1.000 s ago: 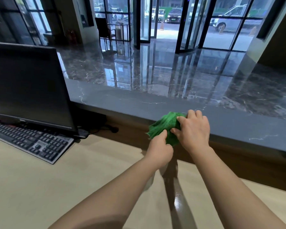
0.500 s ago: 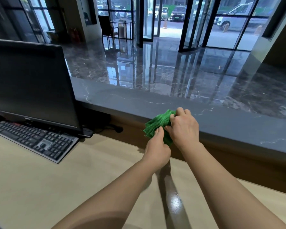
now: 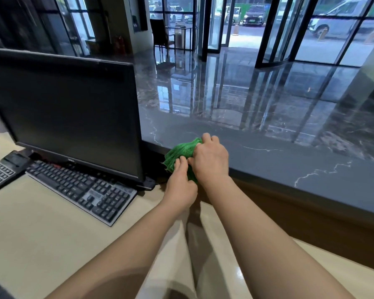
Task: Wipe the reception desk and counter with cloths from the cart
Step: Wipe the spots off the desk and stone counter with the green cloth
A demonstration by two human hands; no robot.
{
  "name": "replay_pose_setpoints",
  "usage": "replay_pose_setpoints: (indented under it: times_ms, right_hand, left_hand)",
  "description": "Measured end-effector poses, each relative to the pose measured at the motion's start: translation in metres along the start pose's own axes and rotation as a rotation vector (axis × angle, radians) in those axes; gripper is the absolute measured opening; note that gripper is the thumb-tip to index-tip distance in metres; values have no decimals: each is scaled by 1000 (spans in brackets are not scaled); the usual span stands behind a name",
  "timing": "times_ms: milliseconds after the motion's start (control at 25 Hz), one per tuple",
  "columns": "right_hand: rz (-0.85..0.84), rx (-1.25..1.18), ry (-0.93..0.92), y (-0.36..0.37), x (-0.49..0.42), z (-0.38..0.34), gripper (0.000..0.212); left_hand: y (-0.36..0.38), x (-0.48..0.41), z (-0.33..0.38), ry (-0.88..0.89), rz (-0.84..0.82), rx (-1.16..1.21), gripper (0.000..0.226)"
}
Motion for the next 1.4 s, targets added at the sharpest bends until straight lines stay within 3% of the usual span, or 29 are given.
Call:
replay_pose_setpoints:
  times_ms: [280, 520, 1400]
  right_hand:
    - [31, -34, -27, 17, -21, -37, 32]
    - [53, -67, -34, 11, -6, -18, 22]
    - [-18, 63, 255, -95, 180, 301, 44]
  left_hand:
    - [-30, -33, -27, -91, 97, 77, 81]
    - [-15, -21, -13, -122, 45, 73, 83]
    - [215, 197, 175, 119, -378, -174, 77]
Point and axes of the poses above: each hand's wrist, its own x-axis away from the middle knuckle, its own y-axis out of the palm, z = x × y, the point moved 7 cm from there along -x, towards the middle knuckle, and after that the axes turned 13 degrees about z, right-handed, at the moved point
